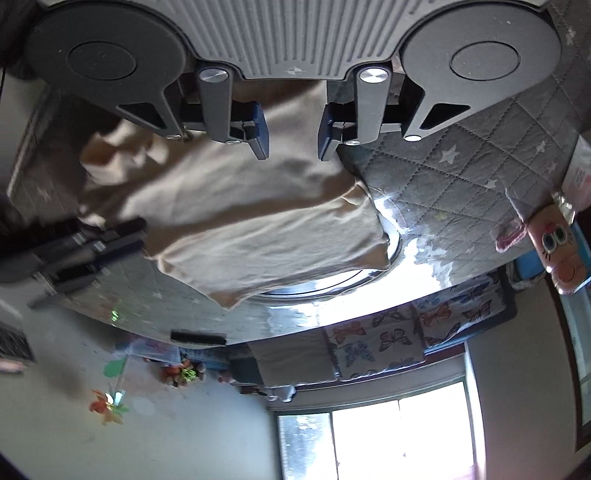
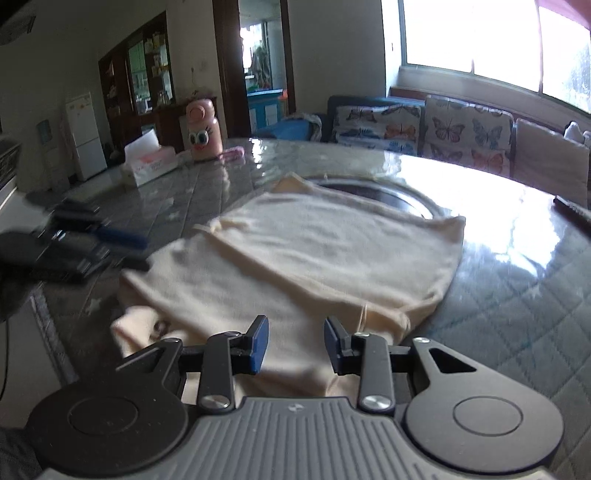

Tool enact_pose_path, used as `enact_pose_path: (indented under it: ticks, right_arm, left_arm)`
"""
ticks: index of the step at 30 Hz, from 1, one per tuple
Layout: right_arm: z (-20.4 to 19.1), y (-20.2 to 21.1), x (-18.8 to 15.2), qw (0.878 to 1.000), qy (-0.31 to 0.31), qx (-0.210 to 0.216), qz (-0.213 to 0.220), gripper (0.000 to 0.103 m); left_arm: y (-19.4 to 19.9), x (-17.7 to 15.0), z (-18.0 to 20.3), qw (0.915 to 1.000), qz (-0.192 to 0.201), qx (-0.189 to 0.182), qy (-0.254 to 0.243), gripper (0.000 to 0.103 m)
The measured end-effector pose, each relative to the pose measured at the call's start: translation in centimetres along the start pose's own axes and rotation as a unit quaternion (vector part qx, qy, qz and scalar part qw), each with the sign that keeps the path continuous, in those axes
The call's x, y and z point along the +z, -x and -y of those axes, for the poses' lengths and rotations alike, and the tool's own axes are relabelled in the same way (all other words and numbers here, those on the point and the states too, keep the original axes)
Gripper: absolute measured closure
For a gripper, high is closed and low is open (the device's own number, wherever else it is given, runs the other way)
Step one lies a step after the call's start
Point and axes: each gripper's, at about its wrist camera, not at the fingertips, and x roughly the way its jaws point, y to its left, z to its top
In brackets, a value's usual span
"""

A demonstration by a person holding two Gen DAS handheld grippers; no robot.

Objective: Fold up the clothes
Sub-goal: 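Grasp the sweatshirt hem edge with the right gripper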

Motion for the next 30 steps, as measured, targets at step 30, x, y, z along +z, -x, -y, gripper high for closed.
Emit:
enact_pose_path:
  ticks: [30]
  right_arm:
    - [-1.1,3.2,-1.3,0.996,0.078,0.021,-0.023,0.064]
  left_arm:
    - [-1.2,-0.2,4.0,0.9892,0.042,-0.07,-0.122,0.092]
